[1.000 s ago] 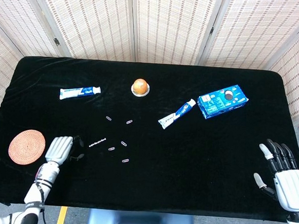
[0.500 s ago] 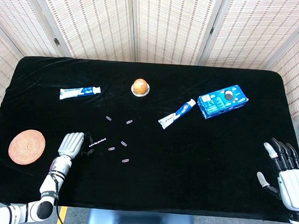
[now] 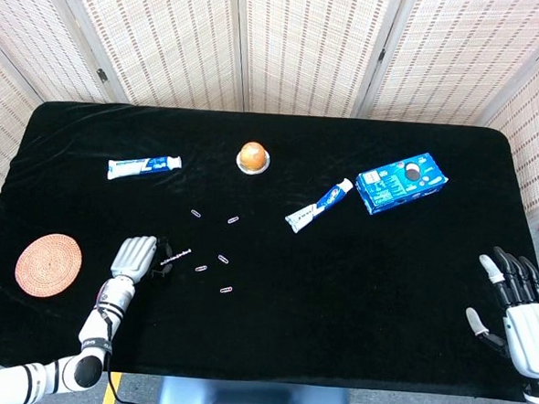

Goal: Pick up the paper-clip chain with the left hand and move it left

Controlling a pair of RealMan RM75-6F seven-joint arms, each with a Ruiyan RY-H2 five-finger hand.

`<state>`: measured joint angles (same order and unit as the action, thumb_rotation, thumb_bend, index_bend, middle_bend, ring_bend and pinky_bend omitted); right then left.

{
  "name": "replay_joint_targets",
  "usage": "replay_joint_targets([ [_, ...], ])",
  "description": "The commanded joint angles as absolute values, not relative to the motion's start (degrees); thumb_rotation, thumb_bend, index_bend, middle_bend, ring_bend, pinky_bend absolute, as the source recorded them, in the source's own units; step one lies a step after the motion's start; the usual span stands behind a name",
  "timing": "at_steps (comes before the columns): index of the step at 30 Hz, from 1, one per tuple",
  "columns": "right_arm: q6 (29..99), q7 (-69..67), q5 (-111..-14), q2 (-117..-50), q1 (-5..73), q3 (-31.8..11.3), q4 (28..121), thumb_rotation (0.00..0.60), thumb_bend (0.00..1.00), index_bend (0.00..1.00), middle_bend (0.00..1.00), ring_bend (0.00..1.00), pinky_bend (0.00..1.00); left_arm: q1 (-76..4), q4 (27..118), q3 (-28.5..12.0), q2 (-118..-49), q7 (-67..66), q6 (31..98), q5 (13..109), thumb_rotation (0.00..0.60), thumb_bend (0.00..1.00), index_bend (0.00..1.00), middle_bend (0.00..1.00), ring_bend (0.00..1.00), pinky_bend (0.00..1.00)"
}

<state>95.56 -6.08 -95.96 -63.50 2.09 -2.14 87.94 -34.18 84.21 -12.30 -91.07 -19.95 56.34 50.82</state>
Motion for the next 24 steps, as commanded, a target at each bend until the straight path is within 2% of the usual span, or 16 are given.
replay_joint_targets([
  [1,95.51,-6.09,-95.87,-63.50,2.10,-2.20,87.89,0.600,0.35,0.00,0.00,0.00,0.00,-34.62,83.42,-12.19,-91.33,-19.74,55.83,50.46,0.600,0.40,0.53,1.00,1.00,1.00],
  [24,95.64,-6.41,-96.05,-63.41,2.04,-2.35,87.73,0.600,0.35,0.00,0.00,0.00,0.00,-35.81,82.05,-11.11,-91.52,-18.54,54.40,48.84,0.600,0.41,0.52,1.00,1.00,1.00],
])
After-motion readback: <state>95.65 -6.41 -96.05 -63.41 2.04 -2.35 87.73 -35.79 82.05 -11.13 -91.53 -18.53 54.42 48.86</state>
